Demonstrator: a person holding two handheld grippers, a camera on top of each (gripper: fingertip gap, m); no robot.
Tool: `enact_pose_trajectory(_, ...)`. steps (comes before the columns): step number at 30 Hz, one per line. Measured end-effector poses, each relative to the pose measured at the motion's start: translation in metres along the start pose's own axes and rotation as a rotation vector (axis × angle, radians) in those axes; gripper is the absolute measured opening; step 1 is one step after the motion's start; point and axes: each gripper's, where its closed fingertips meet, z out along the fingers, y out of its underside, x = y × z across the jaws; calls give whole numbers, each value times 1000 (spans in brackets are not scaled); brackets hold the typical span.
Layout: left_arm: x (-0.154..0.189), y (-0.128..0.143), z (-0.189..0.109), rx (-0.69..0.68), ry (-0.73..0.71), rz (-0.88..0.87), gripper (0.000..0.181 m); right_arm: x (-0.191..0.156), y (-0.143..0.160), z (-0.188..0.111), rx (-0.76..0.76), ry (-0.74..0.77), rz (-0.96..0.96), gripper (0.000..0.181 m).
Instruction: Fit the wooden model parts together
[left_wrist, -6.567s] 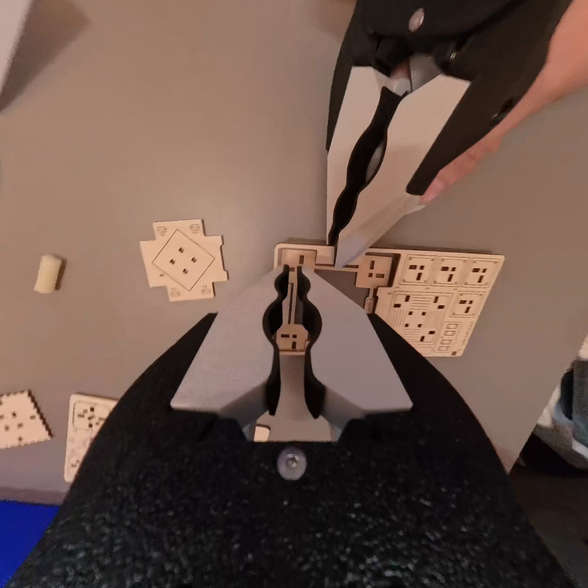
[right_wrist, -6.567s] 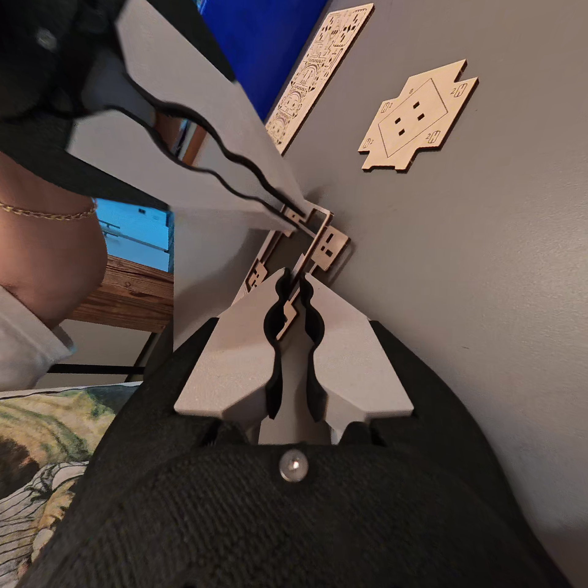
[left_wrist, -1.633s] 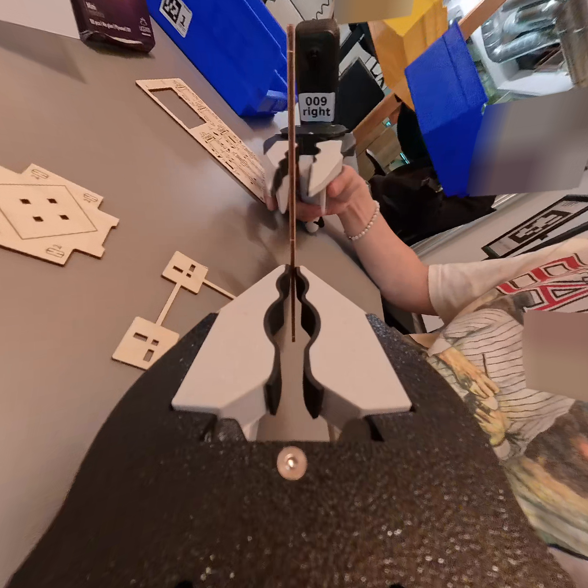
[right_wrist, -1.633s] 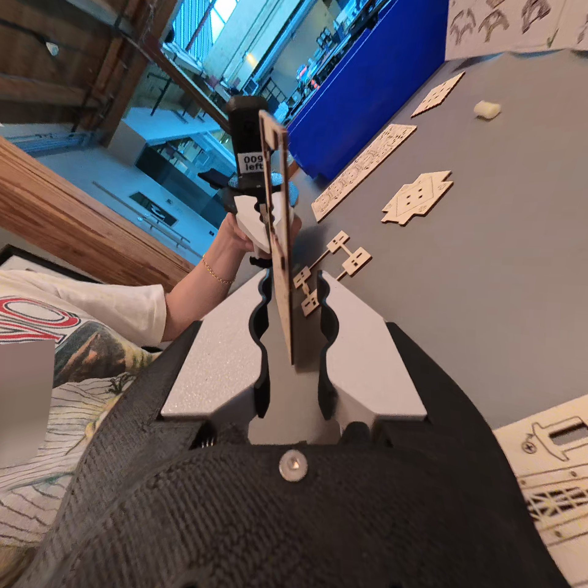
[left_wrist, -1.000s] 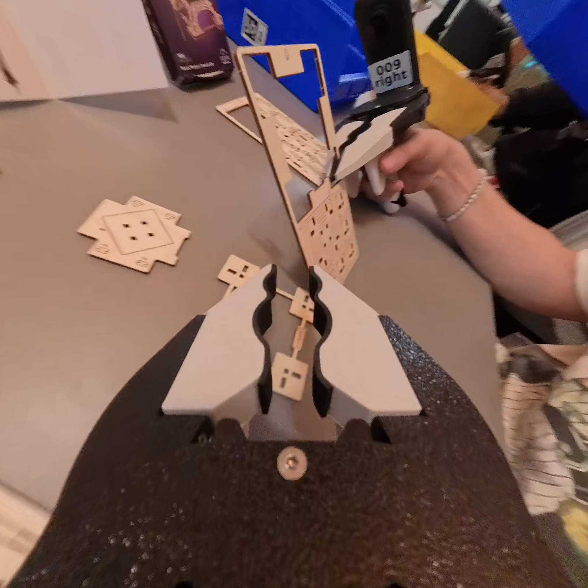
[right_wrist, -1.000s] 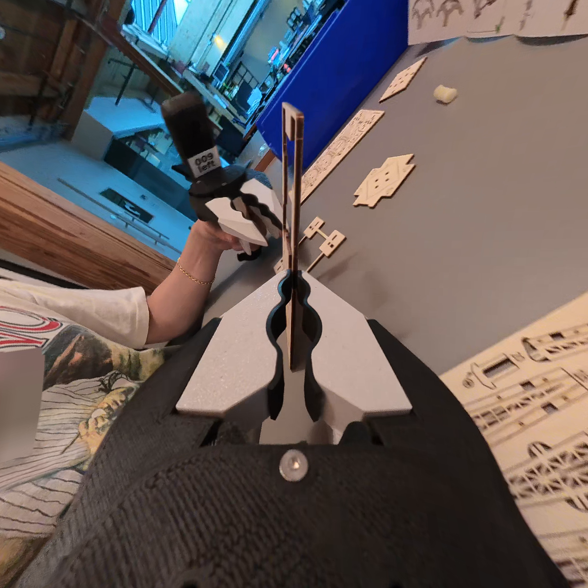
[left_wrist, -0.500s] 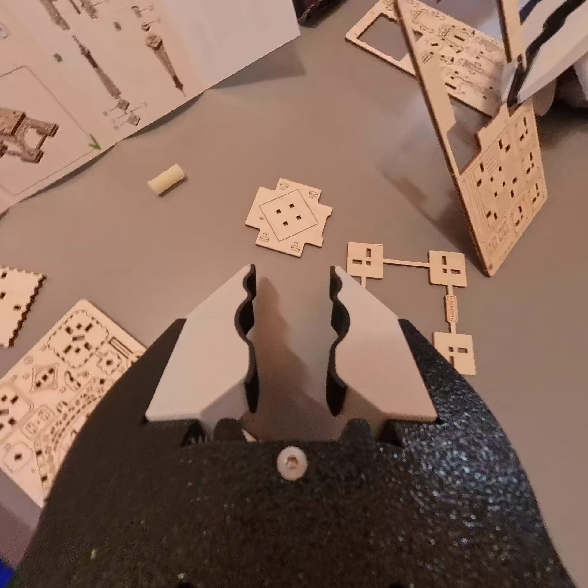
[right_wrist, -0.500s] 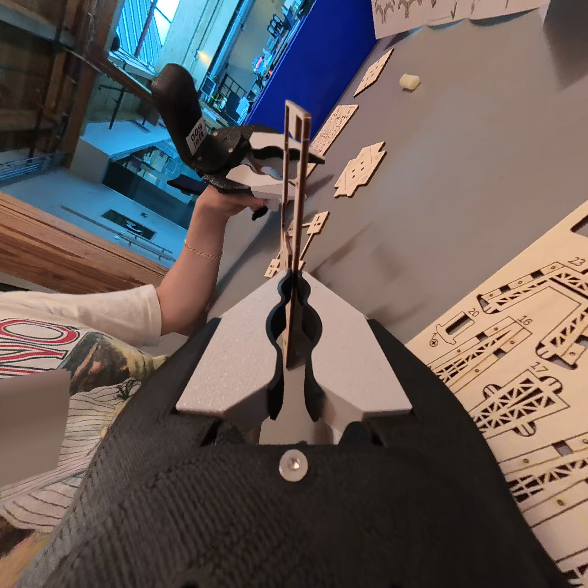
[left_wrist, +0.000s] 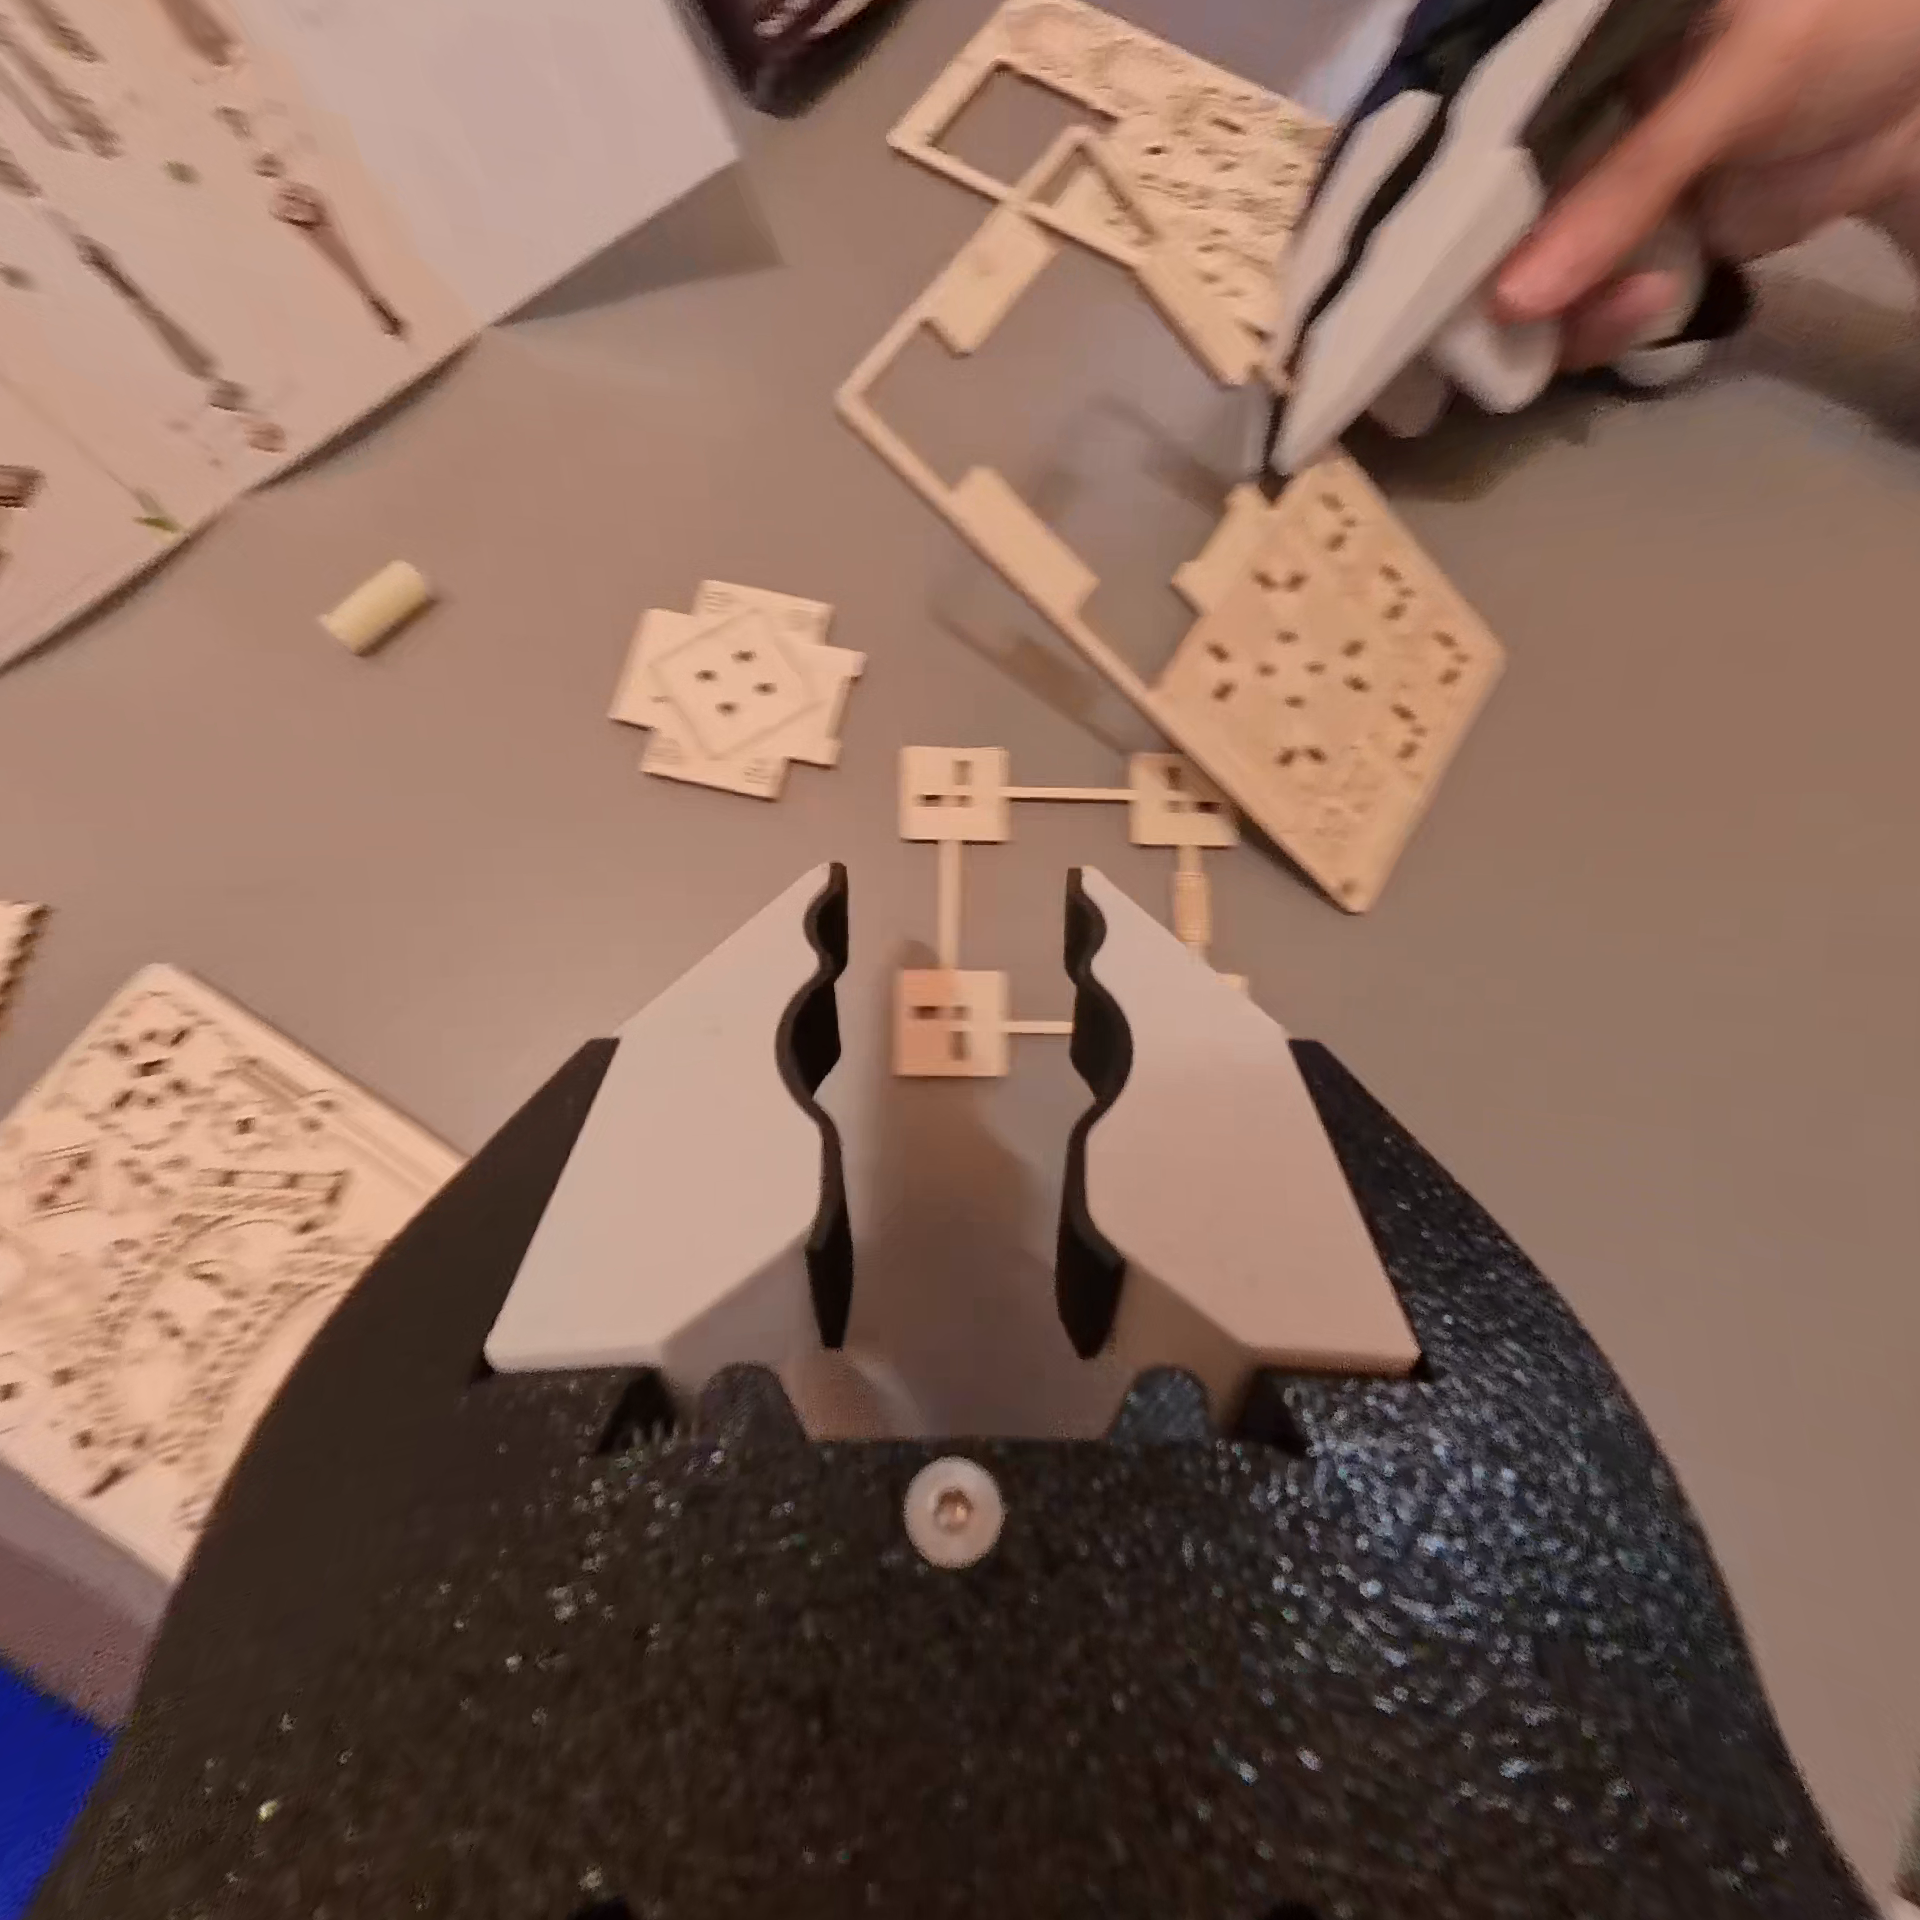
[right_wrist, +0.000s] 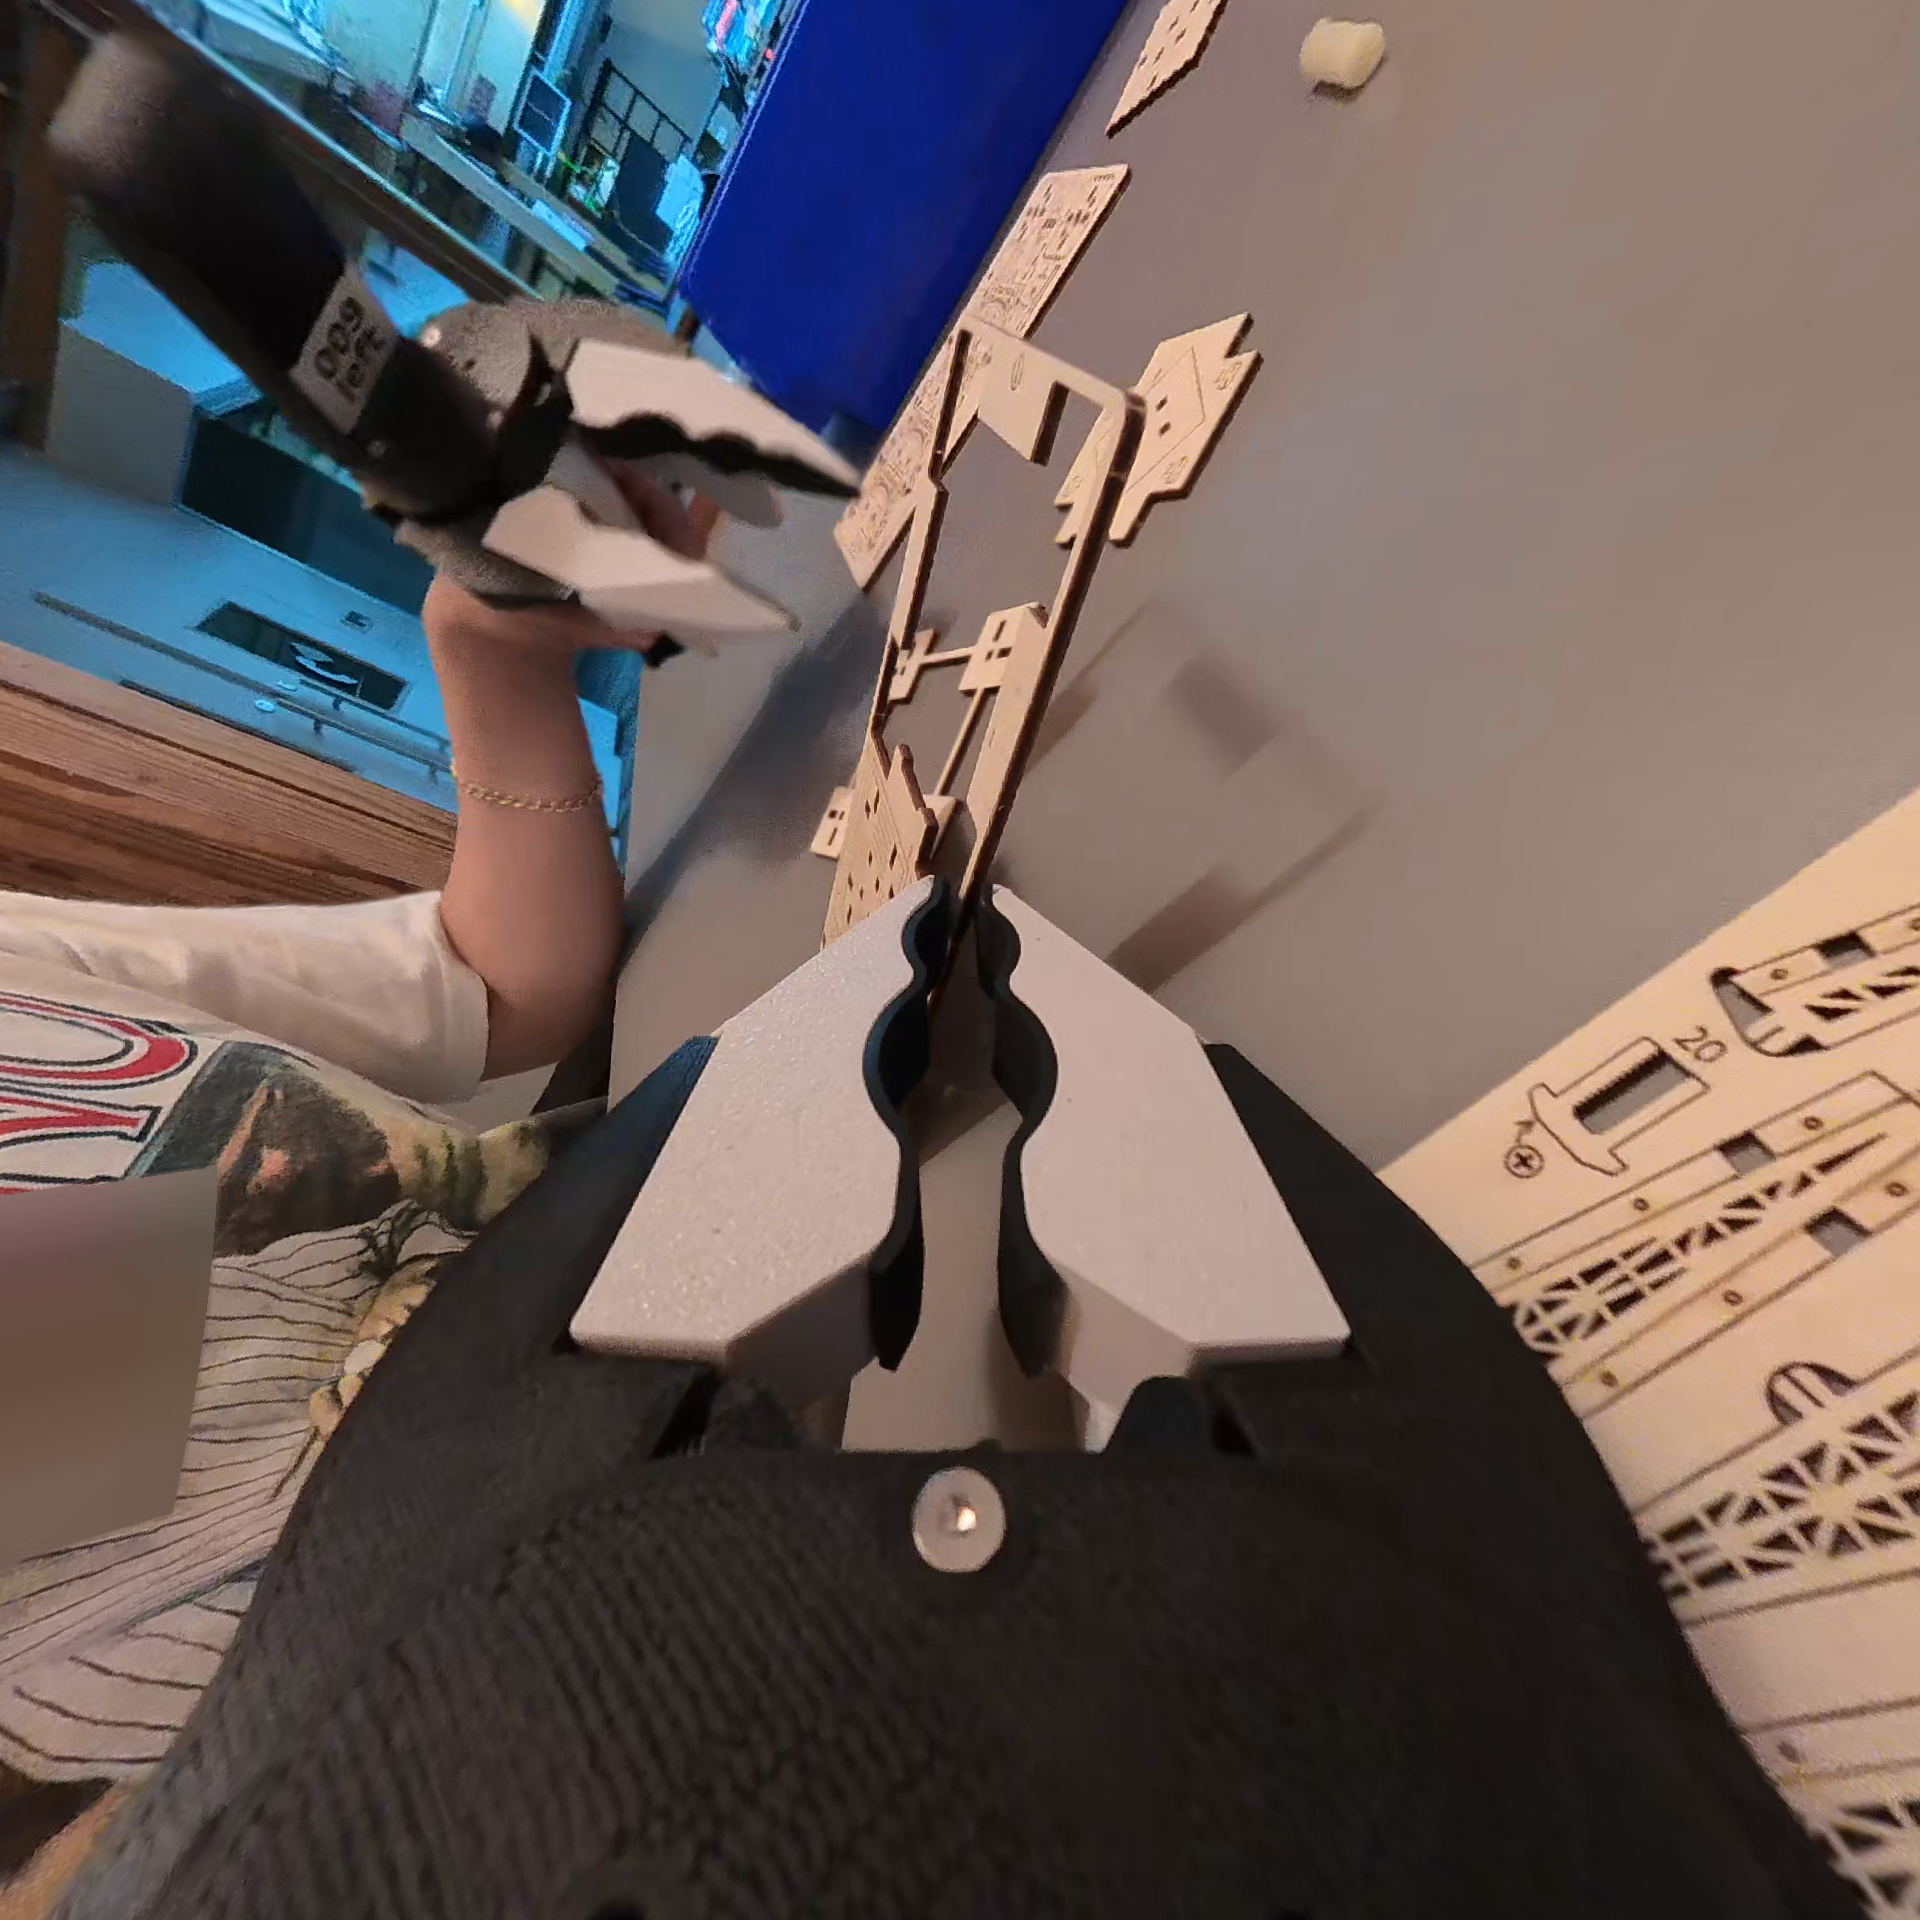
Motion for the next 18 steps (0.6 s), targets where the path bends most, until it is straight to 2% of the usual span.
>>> enact_pose_trajectory(2, 17, 7, 4, -33, 6, 25, 43, -4, 1, 2, -10, -23, -5, 2)
enact_pose_trajectory(6, 6, 33, 18, -152, -132, 104, 50, -12, 4, 4, -28, -64, -22, 2)
enact_pose_trajectory(7, 5, 38, 22, -157, -134, 104, 43, -13, 5, 4, -31, -76, -25, 2)
enact_pose_trajectory(12, 12, 36, 29, -55, 27, 95, 14, -17, 6, 3, -35, -109, -22, 1)
enact_pose_trajectory(18, 12, 37, 27, -11, 186, 225, 13, -20, 8, 4, -51, -130, -25, 1)
